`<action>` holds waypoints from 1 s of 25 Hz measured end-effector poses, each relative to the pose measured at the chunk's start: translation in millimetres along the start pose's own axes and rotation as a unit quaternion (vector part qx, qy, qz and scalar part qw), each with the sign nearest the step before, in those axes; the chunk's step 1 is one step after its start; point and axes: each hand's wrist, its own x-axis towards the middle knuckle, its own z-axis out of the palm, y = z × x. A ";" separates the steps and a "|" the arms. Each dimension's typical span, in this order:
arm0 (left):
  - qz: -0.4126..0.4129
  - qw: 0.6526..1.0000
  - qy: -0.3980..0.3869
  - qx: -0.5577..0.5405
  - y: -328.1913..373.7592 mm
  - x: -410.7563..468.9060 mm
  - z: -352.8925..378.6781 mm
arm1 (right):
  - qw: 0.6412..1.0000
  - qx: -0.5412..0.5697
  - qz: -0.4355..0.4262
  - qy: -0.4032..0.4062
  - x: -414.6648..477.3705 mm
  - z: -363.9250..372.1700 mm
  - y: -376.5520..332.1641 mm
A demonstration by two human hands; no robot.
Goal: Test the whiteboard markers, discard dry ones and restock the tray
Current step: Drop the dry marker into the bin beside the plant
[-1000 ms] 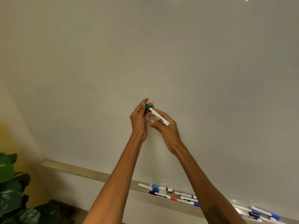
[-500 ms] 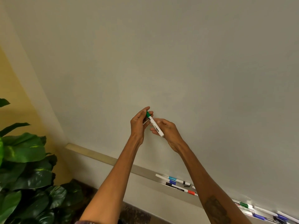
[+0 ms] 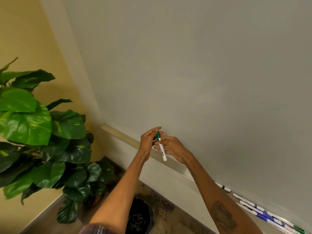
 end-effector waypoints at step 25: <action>-0.379 0.904 0.187 0.062 -227.7 -79.3 -204.9 | 0.908 0.018 0.395 0.139 80.7 137.5 326.7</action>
